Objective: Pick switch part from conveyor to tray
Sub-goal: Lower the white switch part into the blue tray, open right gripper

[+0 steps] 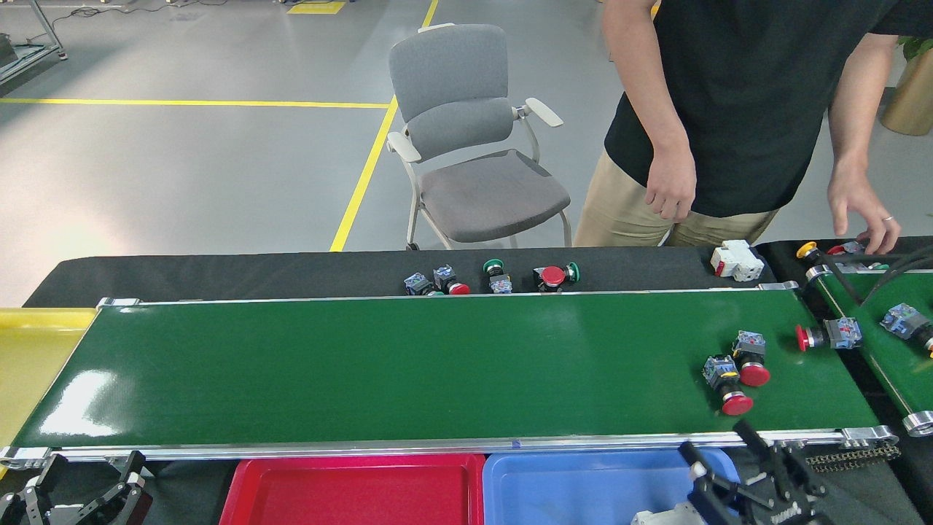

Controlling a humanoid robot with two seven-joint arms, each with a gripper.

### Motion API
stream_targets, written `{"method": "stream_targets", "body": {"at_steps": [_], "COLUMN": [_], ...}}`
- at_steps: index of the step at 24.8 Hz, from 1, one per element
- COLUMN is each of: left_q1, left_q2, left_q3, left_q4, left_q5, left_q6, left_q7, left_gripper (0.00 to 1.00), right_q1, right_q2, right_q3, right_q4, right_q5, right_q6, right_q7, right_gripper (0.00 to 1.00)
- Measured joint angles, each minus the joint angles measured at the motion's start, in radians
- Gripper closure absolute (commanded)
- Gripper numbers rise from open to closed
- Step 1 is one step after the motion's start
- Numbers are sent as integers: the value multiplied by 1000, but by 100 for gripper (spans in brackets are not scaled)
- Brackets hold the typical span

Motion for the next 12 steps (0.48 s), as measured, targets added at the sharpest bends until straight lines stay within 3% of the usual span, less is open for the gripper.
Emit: {"method": "stream_targets", "body": {"at_steps": [3,5,8,12], "left_q1": [0,0,0,0], "left_q2": [0,0,0,0], "left_q3": [-1,-1,-1,-1], "left_q4": [0,0,0,0], "left_q5": [0,0,0,0], "left_q6": [0,0,0,0], "left_q7": [0,0,0,0], "left_gripper": [0,0,0,0], "right_q1": [-12,0,86,146], "right_q2": [46,61,64,63], "right_q3": [117,199,275,285], "right_q4": [5,4,-1,-1], "right_q5": [142,200,227,229], "right_q6": [166,254,321,342], "right_q7": [1,-13,-93,-184], "right_gripper": [7,7,7,6]}}
